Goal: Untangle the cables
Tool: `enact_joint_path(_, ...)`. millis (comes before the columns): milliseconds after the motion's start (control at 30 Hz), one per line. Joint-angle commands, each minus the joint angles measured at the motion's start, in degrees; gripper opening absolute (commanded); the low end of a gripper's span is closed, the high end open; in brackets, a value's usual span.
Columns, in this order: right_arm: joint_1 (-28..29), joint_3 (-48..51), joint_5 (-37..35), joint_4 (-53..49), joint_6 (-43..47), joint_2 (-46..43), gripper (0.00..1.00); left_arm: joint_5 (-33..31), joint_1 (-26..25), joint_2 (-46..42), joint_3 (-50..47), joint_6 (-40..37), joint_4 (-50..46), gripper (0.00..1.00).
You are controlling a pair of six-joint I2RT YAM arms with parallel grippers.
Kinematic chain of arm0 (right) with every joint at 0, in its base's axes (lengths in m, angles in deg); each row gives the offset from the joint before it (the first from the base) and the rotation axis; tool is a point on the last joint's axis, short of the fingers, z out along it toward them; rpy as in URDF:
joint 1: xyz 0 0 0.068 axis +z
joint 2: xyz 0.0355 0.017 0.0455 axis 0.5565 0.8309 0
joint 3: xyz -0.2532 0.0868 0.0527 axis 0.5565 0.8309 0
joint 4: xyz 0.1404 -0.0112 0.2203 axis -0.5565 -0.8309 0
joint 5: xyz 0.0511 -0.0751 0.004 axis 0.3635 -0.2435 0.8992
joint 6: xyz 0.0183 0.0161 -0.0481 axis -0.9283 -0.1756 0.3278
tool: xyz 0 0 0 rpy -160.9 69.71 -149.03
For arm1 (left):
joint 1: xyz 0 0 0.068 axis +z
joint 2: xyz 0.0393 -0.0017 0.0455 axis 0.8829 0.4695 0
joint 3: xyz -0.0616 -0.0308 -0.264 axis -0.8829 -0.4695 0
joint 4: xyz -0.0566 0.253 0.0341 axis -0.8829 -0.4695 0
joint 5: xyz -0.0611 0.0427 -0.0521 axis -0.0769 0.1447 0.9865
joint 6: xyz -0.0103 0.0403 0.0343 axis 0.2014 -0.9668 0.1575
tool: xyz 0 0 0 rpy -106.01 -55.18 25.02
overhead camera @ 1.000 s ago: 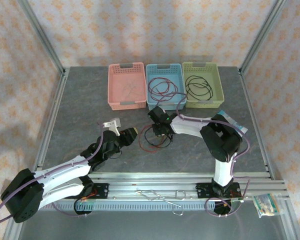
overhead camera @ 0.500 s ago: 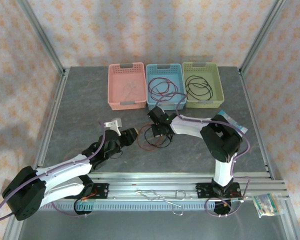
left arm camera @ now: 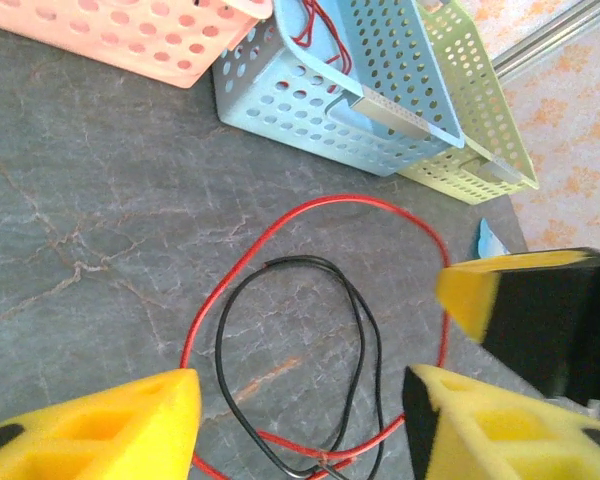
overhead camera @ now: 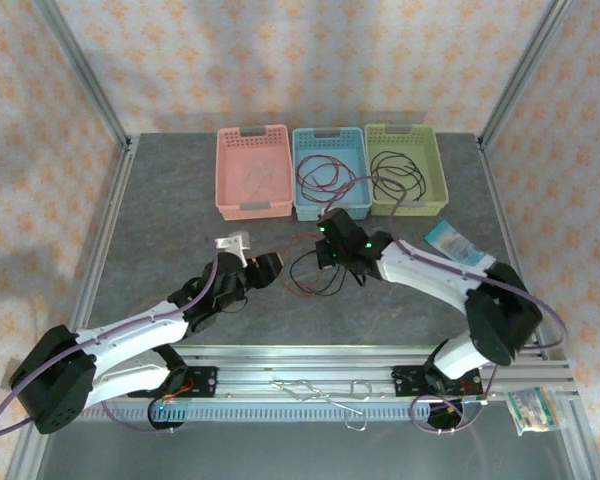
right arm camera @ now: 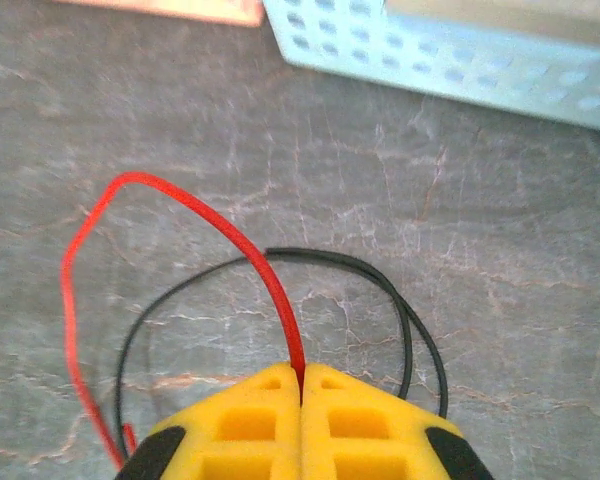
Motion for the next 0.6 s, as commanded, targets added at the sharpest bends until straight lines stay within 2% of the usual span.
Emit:
enact_joint_path(0, 0.25, 1.12, -1.30, 0.53, 1.01, -4.75, 0.00, 0.05, -0.03, 0.43, 2.25, -2.05, -0.90, 0.62)
enact_joint_path(267, 0.29, -1.69, -2.77, -1.04, 1.82, -13.58, 0.00, 1.05, -1.33, 4.22, 6.41, -5.61, -1.12, 0.79)
enact_joint_path(567, 0.29, -6.58, -3.08, -3.65, 2.32, -20.40, 0.00, -3.63, -2.07, 8.43, 10.59, -7.98, -2.91, 0.81)
